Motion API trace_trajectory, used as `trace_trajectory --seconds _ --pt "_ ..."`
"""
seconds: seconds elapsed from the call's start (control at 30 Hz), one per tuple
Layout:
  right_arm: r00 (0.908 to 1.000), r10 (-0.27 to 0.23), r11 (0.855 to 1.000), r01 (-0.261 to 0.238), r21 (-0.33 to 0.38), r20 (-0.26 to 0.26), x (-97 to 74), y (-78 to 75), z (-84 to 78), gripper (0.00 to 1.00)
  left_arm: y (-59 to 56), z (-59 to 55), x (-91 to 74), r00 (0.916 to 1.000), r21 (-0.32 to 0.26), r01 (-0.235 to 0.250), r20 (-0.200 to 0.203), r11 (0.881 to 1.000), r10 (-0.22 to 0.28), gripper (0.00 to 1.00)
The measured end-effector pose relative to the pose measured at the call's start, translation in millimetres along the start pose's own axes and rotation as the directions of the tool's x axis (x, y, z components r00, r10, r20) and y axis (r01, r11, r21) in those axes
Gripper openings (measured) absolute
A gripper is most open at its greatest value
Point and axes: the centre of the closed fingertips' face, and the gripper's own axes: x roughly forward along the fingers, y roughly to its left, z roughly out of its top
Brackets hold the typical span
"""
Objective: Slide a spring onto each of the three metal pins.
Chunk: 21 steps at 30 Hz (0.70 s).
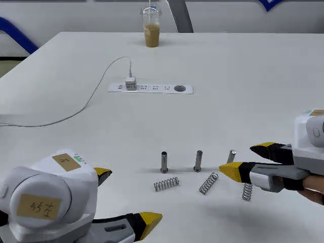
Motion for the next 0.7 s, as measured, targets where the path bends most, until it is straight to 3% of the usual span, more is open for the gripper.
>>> trace_trajectory --seconds 0.1,0.7 --pt "0.9996 0.018 1.000 -0.018 -0.012 0.020 -4.6 4.0 -0.2 0.60 -0.2 2.3 6.1 0.9997 0.006 0.021 0.014 1.000 -0.021 0.67" --pt "0.9917 0.109 0.994 -0.109 -0.007 0.067 -20.6 22.9 -13.0 0.68 0.7 -3.9 44.0 0.9959 0.080 0.088 -0.029 0.993 -0.086 0.52"
